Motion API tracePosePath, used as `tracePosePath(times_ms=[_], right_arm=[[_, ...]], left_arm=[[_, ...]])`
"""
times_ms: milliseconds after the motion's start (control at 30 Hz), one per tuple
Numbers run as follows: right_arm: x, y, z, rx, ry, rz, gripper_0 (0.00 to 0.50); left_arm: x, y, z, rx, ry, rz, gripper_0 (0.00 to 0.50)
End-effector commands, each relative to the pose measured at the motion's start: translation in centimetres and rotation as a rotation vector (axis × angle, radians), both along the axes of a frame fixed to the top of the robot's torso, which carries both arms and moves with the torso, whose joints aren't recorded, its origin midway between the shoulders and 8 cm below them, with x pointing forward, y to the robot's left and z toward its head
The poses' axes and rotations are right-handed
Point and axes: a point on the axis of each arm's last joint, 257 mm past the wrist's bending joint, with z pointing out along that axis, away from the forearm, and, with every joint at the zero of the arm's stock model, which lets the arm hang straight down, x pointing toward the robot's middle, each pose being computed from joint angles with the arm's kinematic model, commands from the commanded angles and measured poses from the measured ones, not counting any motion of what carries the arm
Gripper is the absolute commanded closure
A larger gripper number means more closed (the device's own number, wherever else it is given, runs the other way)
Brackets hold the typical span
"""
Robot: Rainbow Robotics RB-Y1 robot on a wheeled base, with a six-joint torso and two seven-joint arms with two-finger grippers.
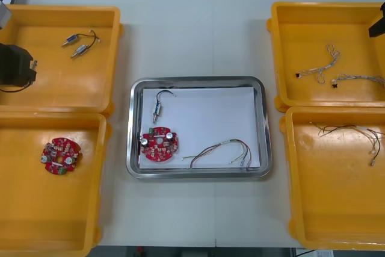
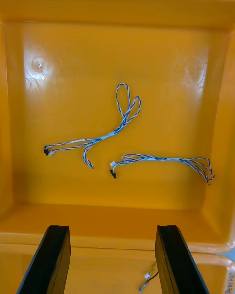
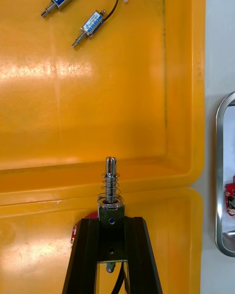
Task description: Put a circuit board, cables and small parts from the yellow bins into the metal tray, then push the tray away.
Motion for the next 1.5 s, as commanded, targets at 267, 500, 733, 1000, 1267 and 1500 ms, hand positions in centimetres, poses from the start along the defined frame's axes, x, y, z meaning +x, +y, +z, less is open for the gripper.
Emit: tracePosePath(times_ms=[267, 500, 733, 1000, 1267, 1500], right_arm=[[2.2, -0.4, -1.8, 0.025, -0.017, -0.024, 0.0], [2.6, -0.7, -2.8, 0.018, -0.005, -0.035, 0.0], [3.1, -1.8, -4.1, 0.051, 0.006, -0.078, 0.0], [3.6, -3.6, -4.9, 0.06, 0.003, -0.15, 0.0], [4.7, -5.9, -7.8, 0.102, 0.002, -0.243, 0.0], [4.8, -6.7, -10.4, 0.112, 0.027, -0.281, 0.0]], left_arm=[[-0.7, 1.3, 0.4, 0.124, -0.008, -0.06, 0.5], [-0.7, 1.4, 0.4, 0.124, -0.009, -0.059, 0.5], [-0.7, 1.5, 0.3, 0.125, -0.006, -0.054, 0.5], [-0.7, 1.6, 0.2, 0.129, -0.006, -0.053, 0.5], [-0.7, 1.7, 0.2, 0.13, -0.004, -0.05, 0.5], [-0.7, 1.7, 0.0, 0.129, -0.001, -0.048, 0.5]])
